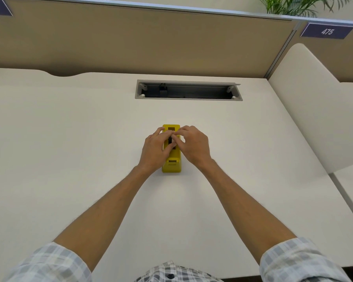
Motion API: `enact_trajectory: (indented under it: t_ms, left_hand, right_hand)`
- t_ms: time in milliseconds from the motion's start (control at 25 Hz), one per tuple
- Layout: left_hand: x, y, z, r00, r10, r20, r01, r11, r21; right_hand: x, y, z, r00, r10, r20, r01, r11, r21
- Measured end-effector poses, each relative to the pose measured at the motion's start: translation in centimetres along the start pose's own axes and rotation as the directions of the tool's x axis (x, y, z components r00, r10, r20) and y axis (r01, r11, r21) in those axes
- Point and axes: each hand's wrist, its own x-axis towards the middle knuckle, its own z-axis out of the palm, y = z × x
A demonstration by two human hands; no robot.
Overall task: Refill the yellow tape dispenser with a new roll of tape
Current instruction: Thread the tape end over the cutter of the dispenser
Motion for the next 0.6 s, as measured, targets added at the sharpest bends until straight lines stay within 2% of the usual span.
enact_trajectory:
  t_ms: [200, 400, 600]
  left_hand:
    - [0.07, 0.16, 0.02, 0.999, 0.029, -0.031, -0.029, 0.999, -0.012]
    - [0.24, -0.18, 0.31, 1.000, -0.004, -0.008, 0.004, 1.000, -0.007]
    - [0.81, -0.23, -0.04, 0.999, -0.019, 0.038, 0.021, 0.999, -0.049]
  right_hand:
    - [0.02, -0.05, -0.36, 0.985, -0.169, -0.028, 0.166, 0.982, -0.090]
    - [0.58, -0.02, -0.28, 0.992, -0.123, 0.032, 0.126, 0.986, -0.110]
    - [0.67, -0.01, -0.35, 0.997, -0.075, 0.023, 0.076, 0.996, -0.040]
